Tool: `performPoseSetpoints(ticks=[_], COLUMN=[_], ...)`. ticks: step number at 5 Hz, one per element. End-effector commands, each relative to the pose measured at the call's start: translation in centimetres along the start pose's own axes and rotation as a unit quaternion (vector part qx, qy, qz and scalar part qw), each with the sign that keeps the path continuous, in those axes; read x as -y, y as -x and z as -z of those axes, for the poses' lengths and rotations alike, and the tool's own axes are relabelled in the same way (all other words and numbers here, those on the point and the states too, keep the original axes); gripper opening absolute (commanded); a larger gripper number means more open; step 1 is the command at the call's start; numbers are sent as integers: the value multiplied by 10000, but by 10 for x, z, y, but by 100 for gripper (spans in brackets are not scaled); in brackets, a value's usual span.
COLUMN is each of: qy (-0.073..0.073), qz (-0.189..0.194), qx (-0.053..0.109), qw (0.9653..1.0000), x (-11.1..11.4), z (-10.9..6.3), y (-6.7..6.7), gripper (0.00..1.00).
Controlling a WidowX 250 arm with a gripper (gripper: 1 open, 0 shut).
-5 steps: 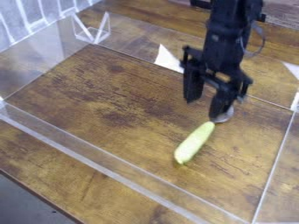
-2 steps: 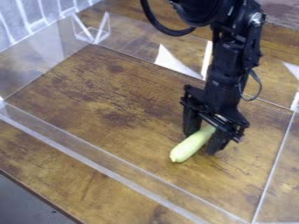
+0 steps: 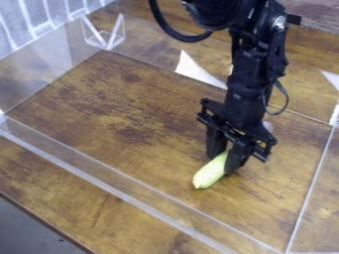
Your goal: Move the green spoon to the left
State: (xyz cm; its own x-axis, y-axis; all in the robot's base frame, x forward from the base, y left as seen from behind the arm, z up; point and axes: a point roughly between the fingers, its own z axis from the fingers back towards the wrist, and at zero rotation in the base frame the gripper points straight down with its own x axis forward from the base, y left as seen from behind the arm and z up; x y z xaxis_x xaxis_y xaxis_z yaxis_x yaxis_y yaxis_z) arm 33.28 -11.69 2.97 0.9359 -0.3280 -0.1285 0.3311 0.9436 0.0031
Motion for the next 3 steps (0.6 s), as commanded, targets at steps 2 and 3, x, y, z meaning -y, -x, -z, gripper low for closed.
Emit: performPoseSetpoints(ticks=[2,3], qy=[-178,-192], qz=[361,136], qx=[369,420], qw=[9985,9988], x=[1,-1], z=[-38,-43], y=[20,16], gripper=[0,0])
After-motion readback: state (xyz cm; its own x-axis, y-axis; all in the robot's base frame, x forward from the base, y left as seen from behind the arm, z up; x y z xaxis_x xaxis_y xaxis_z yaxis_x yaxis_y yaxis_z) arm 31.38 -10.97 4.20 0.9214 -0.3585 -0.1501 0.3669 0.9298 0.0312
